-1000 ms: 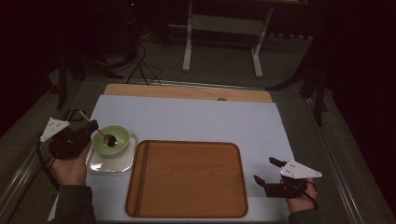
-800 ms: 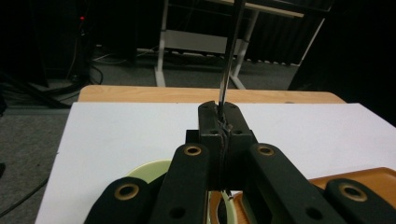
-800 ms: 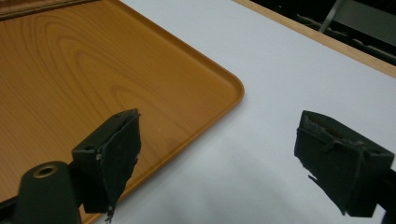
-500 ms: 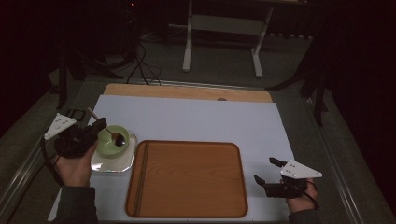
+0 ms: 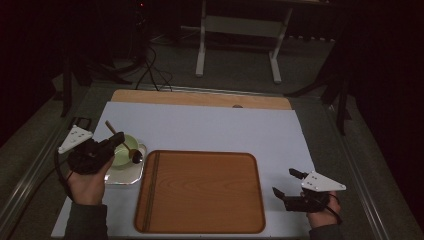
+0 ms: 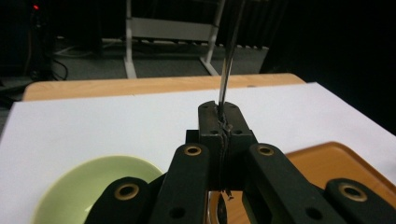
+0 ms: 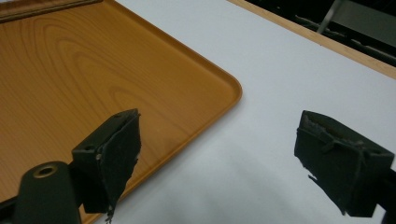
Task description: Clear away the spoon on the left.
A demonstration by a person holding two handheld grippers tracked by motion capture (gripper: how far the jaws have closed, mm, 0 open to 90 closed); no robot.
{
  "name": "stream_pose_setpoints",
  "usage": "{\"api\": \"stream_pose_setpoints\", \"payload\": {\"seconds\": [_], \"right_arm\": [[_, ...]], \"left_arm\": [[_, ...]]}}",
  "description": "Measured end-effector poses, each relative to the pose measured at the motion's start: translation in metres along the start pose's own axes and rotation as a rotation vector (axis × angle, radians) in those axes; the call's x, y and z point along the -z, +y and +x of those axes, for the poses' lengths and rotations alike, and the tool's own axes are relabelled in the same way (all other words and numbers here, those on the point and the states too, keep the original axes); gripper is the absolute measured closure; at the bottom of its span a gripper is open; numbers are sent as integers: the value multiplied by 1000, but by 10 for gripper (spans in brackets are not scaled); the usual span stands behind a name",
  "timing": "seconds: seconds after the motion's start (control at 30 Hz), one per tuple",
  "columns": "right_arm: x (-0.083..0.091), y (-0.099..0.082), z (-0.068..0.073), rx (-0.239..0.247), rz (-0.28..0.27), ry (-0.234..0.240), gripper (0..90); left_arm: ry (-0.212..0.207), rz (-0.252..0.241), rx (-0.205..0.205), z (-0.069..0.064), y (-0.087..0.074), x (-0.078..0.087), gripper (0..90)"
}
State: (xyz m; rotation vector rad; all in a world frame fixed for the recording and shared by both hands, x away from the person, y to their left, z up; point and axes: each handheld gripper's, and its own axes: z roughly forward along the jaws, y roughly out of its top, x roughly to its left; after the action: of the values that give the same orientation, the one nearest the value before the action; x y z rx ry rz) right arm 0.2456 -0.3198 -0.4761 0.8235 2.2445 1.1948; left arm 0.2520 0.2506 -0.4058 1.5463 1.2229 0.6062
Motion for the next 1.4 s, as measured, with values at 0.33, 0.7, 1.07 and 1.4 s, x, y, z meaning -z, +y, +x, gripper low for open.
{"api": "stream_pose_setpoints", "payload": {"seconds": [0.33, 0.7, 1.07, 1.4], "right_arm": [[1, 0, 0, -2, -1, -2, 144], [1, 0, 0, -2, 2, -4, 144], [0, 0, 1, 1, 7, -6, 144], [0, -1, 0, -3, 5, -4, 144]], "left_arm": [[-44, 51, -24, -19, -10, -9, 900], [-74, 88, -20, -39, -23, -7, 900], [-99, 160, -11, -50, -44, -18, 900], [-112, 231, -14, -54, -63, -45, 897]]}}
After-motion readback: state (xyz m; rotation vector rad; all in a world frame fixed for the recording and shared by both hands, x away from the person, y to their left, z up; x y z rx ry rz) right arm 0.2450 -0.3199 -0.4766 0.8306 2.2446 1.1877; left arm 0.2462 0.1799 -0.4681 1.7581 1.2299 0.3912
